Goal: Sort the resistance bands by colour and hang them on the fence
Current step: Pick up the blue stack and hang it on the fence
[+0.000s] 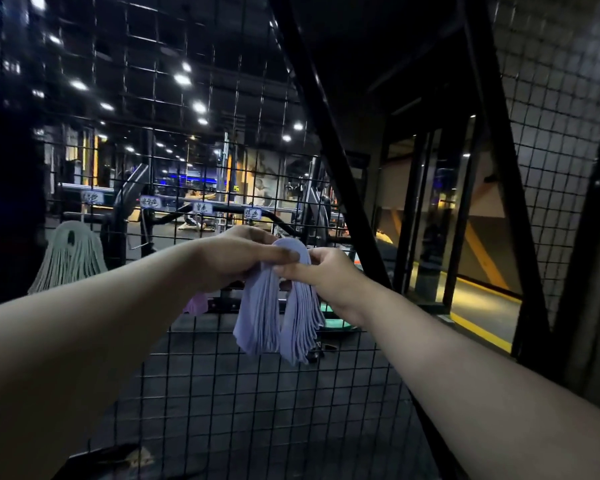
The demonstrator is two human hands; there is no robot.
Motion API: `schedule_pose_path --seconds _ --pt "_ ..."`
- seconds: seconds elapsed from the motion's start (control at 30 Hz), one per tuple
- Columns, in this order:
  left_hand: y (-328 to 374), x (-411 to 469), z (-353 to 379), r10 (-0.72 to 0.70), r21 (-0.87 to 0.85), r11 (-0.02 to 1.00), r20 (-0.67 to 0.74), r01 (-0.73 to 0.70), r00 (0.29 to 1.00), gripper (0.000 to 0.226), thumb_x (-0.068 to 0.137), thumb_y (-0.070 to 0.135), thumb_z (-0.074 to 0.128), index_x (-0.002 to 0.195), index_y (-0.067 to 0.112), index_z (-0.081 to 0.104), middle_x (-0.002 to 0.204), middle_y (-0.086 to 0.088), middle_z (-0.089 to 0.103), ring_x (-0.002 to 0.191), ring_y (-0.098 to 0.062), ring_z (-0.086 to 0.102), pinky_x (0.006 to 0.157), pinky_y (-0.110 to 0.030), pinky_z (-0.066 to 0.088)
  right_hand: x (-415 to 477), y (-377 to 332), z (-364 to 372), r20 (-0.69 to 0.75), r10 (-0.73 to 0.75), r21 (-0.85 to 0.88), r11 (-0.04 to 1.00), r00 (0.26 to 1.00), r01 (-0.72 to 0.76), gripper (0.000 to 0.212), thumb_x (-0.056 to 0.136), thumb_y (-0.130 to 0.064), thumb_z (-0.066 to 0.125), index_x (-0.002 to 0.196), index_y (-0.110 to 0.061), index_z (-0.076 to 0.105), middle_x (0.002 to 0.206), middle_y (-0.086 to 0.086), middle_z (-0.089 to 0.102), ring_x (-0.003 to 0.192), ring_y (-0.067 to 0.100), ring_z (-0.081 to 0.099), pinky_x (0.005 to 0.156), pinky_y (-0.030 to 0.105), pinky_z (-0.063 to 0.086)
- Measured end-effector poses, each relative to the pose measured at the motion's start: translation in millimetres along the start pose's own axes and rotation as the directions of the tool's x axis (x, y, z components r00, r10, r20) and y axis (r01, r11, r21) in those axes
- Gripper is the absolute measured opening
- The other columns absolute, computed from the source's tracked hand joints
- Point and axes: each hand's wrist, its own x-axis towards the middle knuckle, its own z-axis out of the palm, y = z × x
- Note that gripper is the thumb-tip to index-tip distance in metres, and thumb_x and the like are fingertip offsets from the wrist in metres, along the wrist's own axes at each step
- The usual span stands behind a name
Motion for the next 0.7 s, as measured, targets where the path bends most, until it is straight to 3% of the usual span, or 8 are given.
schedule_pose_path --seconds 0.03,0.13,0.27,0.37,0.47,0.6,0.7 --pt "-2.3 2.5 0.6 0.0 -0.044 0.999 0.005 0.0 1.0 0.039 0.085 0.027 0.073 0.112 0.001 0.065 0.087 -0.006 0.071 0.065 -0.013 0.067 0.055 -0.025 0.054 3.8 2.5 -0.5 -0.017 0.017 0.03 0.999 1.0 -0.017 0.073 0.056 -0.042 0.091 0.115 -0.009 0.065 0.108 0.006 0.074 0.104 0.023 0.07 0.101 0.05 0.05" --pt "-12.8 8.8 0.4 -0.004 -0.094 0.996 0.065 0.01 0.998 0.053 0.085 0.037 0.071 0.12 -0.001 0.06 0.095 -0.007 0.068 0.073 -0.013 0.065 0.062 -0.025 0.052 13.3 11.8 -2.8 -0.045 0.042 0.106 0.994 0.998 -0.037 0.071 0.06 -0.045 0.089 0.114 -0.008 0.064 0.107 0.008 0.075 0.105 0.028 0.069 0.1 0.052 0.05" --pt "-31.9 14.2 -6.3 -0.049 -0.004 0.999 0.051 0.05 0.997 0.055 0.079 0.021 0.079 0.126 0.005 0.056 0.11 -0.01 0.067 0.076 -0.009 0.067 0.056 -0.019 0.051 23.9 28.2 -9.5 0.006 0.021 0.102 0.995 1.0 -0.021 0.073 0.058 -0.051 0.09 0.111 -0.006 0.069 0.106 0.01 0.075 0.108 0.028 0.068 0.105 0.052 0.047" --pt "-44.0 18.3 -14.0 -0.112 0.136 0.986 0.078 0.1 0.991 0.065 0.067 0.033 0.09 0.122 0.014 0.063 0.118 -0.008 0.069 0.102 -0.02 0.068 0.081 -0.03 0.055 27.1 38.7 -8.7 0.102 0.013 0.074 0.997 0.995 -0.021 0.072 0.06 -0.049 0.091 0.113 -0.006 0.069 0.108 0.01 0.074 0.108 0.028 0.068 0.103 0.053 0.048" --pt "-49.1 22.9 -21.2 -0.086 0.182 0.981 0.062 0.074 0.994 0.052 0.069 0.038 0.086 0.112 0.014 0.071 0.112 -0.009 0.072 0.107 -0.026 0.066 0.096 -0.043 0.052 29.1 47.0 -4.2 0.152 0.026 0.043 0.999 0.988 -0.032 0.07 0.061 -0.048 0.09 0.113 -0.008 0.068 0.105 0.008 0.075 0.104 0.025 0.07 0.099 0.051 0.051" --pt "-47.1 33.6 -23.8 -0.031 0.101 0.994 0.028 0.029 0.999 0.047 0.071 0.033 0.082 0.111 0.01 0.071 0.111 -0.018 0.071 0.097 -0.031 0.064 0.096 -0.05 0.05 30.3 43.0 -5.8 0.173 0.03 0.006 0.999 0.984 -0.032 0.048 0.075 -0.033 0.084 0.114 -0.009 0.067 0.102 0.005 0.074 0.102 0.019 0.07 0.093 0.035 0.051" --pt "-40.2 43.3 -26.0 0.005 0.09 0.996 0.009 -0.006 1.0 0.034 0.081 0.018 0.077 0.109 0.001 0.07 0.1 -0.017 0.072 0.085 -0.025 0.067 0.079 -0.039 0.058 35.6 39.0 -5.6 0.163 0.027 0.044 0.998 0.986 -0.035 0.054 0.072 -0.039 0.086 0.113 -0.01 0.067 0.109 0.01 0.073 0.108 0.028 0.068 0.102 0.05 0.049"
